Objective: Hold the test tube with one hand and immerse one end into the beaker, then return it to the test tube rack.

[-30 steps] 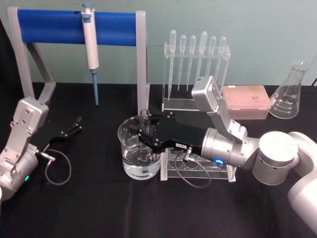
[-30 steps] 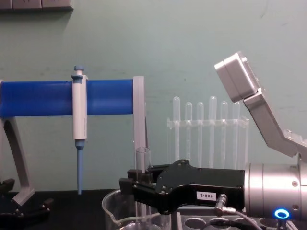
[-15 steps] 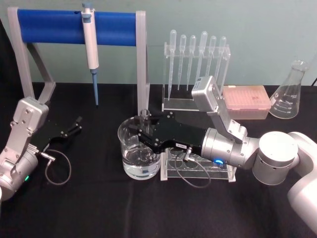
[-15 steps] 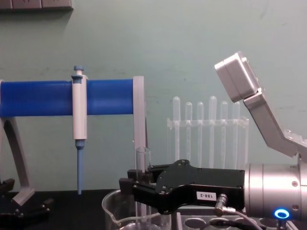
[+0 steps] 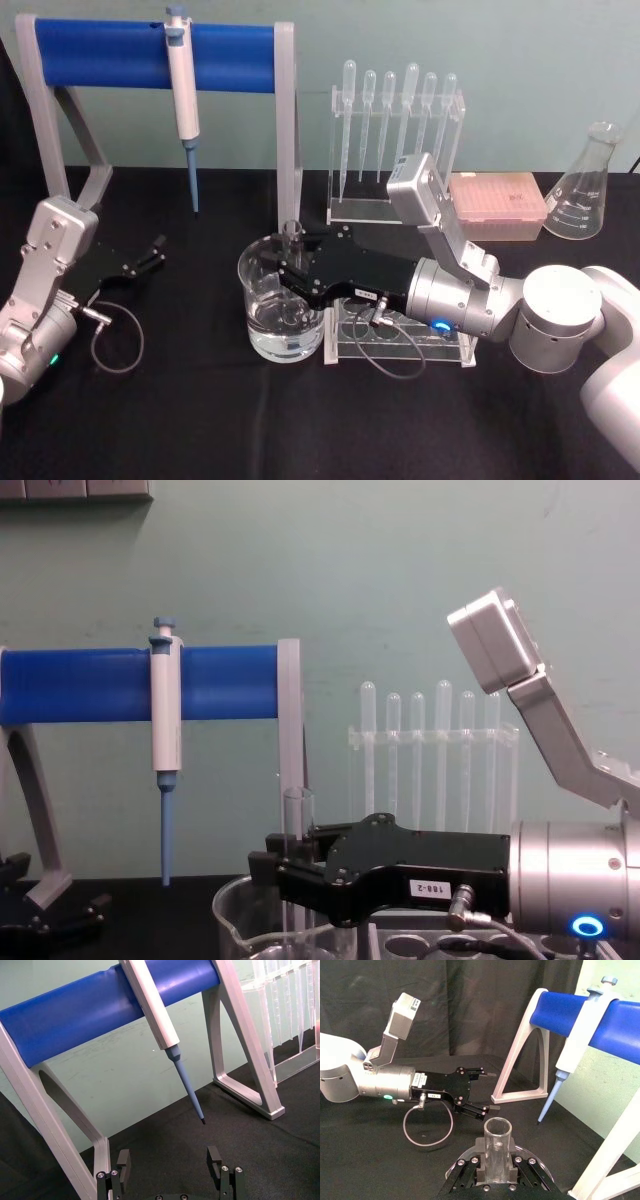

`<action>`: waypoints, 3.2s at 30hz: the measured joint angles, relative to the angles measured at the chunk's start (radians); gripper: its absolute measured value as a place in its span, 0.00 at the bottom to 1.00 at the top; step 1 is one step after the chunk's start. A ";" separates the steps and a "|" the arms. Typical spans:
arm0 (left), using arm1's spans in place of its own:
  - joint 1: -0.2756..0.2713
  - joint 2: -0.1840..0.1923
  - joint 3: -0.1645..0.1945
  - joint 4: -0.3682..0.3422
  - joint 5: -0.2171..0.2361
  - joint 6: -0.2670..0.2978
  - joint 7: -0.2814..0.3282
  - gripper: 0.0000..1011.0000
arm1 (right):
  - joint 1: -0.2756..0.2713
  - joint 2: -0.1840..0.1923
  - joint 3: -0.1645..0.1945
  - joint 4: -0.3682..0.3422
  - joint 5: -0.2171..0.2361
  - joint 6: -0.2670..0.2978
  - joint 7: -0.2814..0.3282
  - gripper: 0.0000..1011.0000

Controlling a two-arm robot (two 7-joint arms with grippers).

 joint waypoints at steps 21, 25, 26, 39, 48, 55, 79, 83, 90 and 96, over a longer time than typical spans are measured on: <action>0.000 0.000 0.000 0.000 0.000 0.000 0.000 0.99 | 0.000 0.000 0.000 0.000 0.000 0.000 0.000 0.22; 0.000 0.000 0.000 0.000 0.000 0.000 0.000 0.99 | 0.000 0.000 0.000 0.000 0.000 0.000 0.000 0.22; 0.000 0.000 0.000 0.000 0.000 0.000 0.000 0.99 | 0.000 0.000 0.000 0.000 0.000 0.000 0.000 0.22; 0.000 0.000 0.000 0.000 0.000 0.000 0.000 0.99 | 0.000 0.000 0.000 0.000 0.000 0.000 0.000 0.22; 0.000 0.000 0.000 0.000 0.000 0.000 0.000 0.99 | 0.000 0.000 0.000 0.000 0.000 0.000 0.000 0.22; 0.000 0.000 0.000 0.000 0.000 0.000 0.000 0.99 | 0.000 0.000 0.000 0.000 0.000 0.000 0.000 0.22; 0.000 0.000 0.000 0.000 0.000 0.000 0.000 0.99 | 0.000 0.000 0.000 0.000 0.000 0.000 0.000 0.22; 0.000 0.000 0.000 0.000 0.000 0.000 0.000 0.99 | 0.000 0.000 0.000 0.000 0.000 0.000 0.000 0.22; 0.000 0.000 0.000 0.000 0.000 0.000 0.000 0.99 | 0.000 0.000 0.000 0.000 0.000 0.000 0.000 0.22; 0.000 0.000 0.000 0.000 0.000 0.000 0.000 0.99 | 0.000 0.000 0.000 0.000 0.000 0.000 0.000 0.22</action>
